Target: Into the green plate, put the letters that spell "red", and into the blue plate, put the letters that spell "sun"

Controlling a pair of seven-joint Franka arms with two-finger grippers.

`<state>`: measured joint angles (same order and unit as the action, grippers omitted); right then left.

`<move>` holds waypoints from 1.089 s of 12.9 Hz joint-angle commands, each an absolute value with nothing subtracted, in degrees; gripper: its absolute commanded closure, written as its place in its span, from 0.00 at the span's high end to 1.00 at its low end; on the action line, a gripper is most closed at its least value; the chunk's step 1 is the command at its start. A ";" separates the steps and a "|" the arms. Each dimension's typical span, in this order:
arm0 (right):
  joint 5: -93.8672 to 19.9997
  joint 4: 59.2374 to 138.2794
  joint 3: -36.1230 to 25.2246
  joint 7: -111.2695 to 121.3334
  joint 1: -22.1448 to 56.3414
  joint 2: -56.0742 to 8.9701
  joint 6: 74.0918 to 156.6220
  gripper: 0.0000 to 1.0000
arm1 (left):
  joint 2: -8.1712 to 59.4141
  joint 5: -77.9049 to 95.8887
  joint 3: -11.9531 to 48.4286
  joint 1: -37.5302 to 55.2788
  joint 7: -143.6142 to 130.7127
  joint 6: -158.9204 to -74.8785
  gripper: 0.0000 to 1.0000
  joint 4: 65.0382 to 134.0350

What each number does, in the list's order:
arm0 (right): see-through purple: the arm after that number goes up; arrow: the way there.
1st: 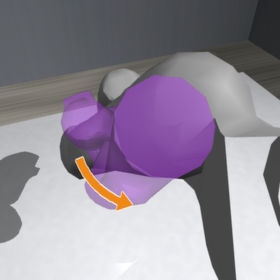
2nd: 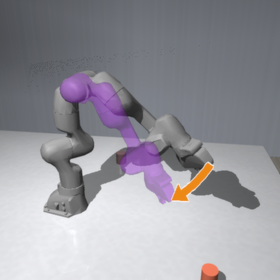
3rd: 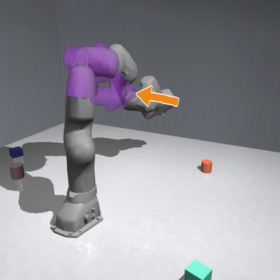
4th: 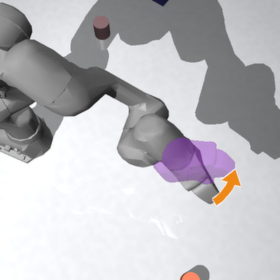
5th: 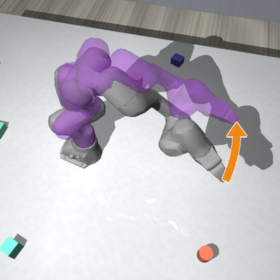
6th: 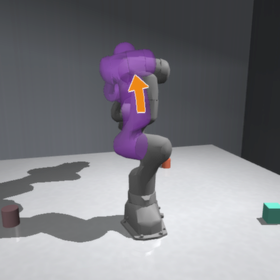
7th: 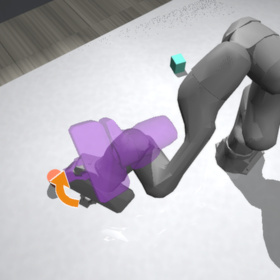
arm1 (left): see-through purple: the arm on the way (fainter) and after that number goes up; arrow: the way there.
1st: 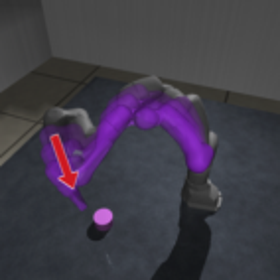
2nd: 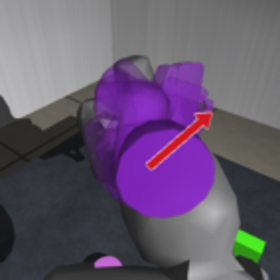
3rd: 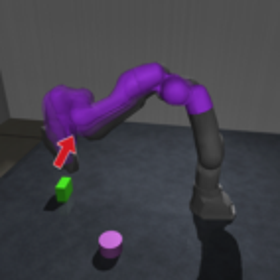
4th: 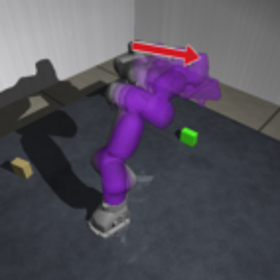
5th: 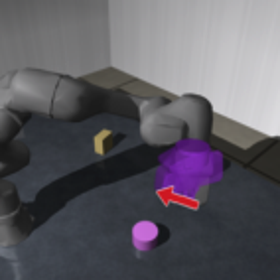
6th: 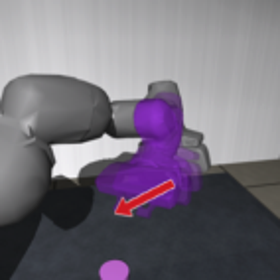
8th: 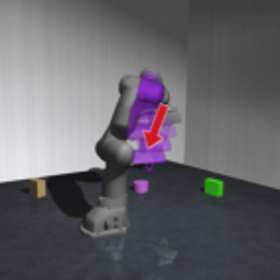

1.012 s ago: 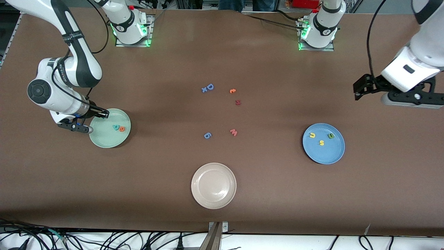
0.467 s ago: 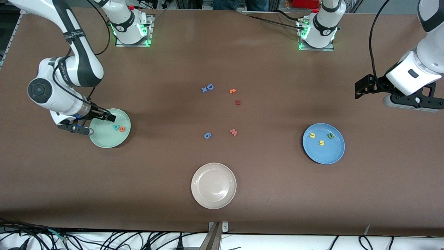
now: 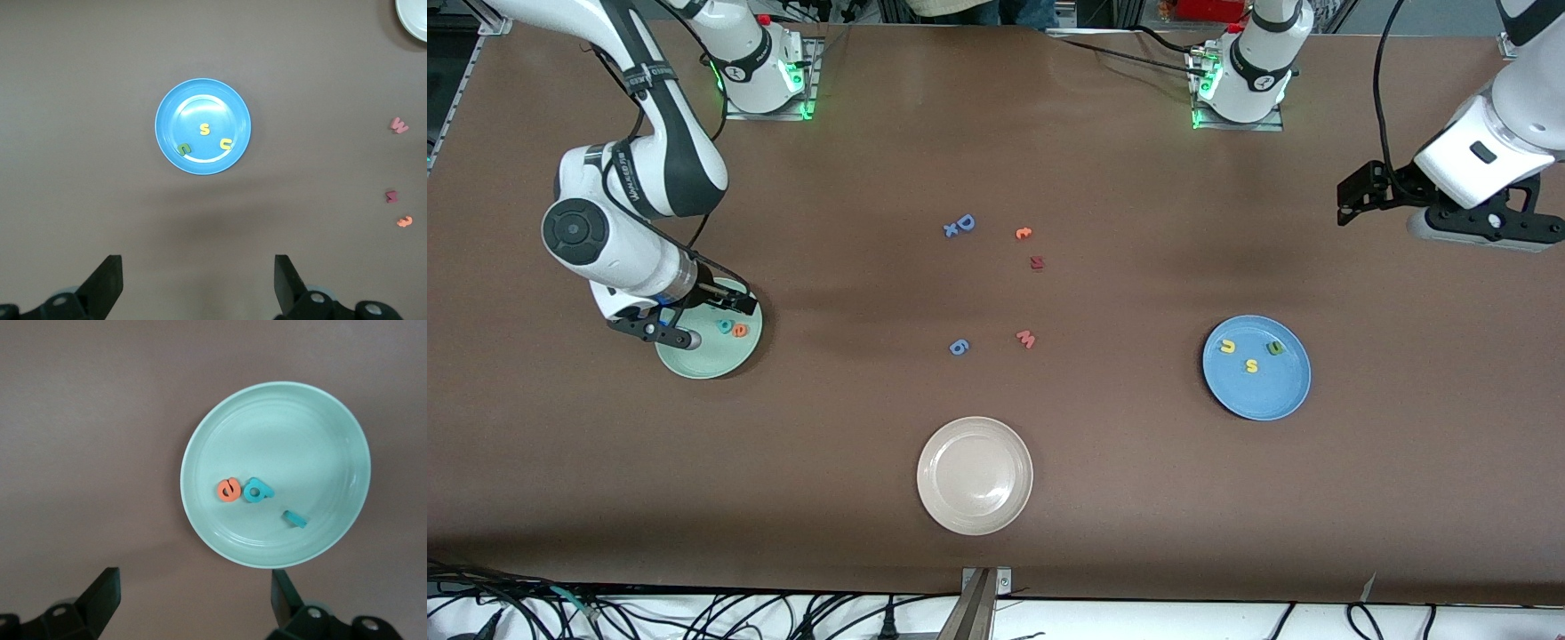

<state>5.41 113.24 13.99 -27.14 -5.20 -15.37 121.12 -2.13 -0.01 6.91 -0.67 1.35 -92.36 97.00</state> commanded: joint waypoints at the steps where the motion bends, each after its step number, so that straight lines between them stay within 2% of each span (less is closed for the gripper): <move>1: 2.91 106.98 12.93 -27.07 -4.31 -14.51 113.84 1.00 | -3.61 -0.44 6.59 0.18 2.28 -93.69 1.00 98.88; 6: -2.37 96.79 3.27 -14.27 0.17 -14.15 102.42 1.00 | -1.67 -0.44 6.77 -0.18 2.02 -93.08 1.00 96.24; 9: -1.23 90.63 1.24 -8.27 0.62 -13.19 94.86 1.00 | -1.58 -0.35 6.85 -0.09 1.85 -92.29 1.00 95.72; 12: -1.23 90.27 0.18 -4.49 0.62 -9.68 90.28 1.00 | -1.67 0.26 6.94 0.00 1.76 -92.02 1.00 95.54; 14: -1.23 87.82 -1.05 -3.61 1.23 -8.18 84.41 1.00 | -1.67 0.26 6.94 -0.09 1.67 -91.32 1.00 95.45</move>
